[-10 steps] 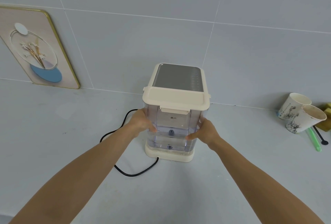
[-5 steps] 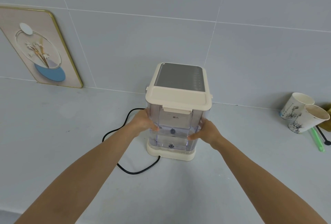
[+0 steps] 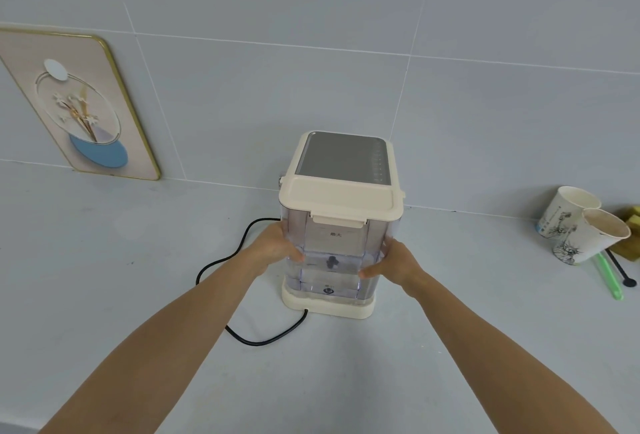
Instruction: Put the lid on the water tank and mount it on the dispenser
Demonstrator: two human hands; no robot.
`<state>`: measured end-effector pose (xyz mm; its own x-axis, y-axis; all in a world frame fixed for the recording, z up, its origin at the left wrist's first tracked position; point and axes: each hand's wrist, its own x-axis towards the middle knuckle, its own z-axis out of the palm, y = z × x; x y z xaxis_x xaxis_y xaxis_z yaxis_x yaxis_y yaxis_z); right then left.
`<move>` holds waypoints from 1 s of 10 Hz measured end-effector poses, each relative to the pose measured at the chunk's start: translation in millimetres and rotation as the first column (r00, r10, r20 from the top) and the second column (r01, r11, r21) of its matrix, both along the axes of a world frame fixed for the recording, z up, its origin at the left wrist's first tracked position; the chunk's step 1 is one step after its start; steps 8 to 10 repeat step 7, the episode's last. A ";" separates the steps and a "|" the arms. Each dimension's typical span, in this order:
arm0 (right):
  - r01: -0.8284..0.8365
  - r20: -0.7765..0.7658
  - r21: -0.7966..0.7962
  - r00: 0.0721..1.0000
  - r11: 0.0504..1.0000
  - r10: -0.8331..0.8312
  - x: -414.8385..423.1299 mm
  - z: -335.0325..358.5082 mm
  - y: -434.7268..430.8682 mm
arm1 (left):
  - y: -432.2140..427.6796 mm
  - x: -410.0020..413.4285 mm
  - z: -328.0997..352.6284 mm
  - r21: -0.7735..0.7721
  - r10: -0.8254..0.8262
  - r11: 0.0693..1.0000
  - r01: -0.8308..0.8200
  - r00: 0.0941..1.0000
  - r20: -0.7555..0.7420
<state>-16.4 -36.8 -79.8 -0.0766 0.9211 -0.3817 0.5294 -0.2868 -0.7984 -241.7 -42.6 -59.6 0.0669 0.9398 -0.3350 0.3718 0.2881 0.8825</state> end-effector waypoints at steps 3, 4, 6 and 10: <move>-0.035 0.022 0.091 0.999 0.995 0.033 2.3 8.1 -11.5 | -15.8 4.0 -3.2 0.103 0.052 0.994 -0.043 0.995 -0.083; -0.034 0.030 0.179 0.999 0.983 0.029 3.8 16.9 -14.6 | -19.2 4.2 0.8 0.165 0.089 0.984 -0.065 0.986 -0.141; -0.079 0.052 0.366 0.997 0.927 0.064 6.2 45.7 -20.2 | -26.1 3.6 31.1 0.399 0.181 0.917 -0.029 0.920 -0.348; -0.098 0.086 0.421 0.994 0.902 0.067 9.1 59.0 -24.1 | -25.4 6.3 51.5 0.538 0.197 0.841 0.060 0.891 -0.409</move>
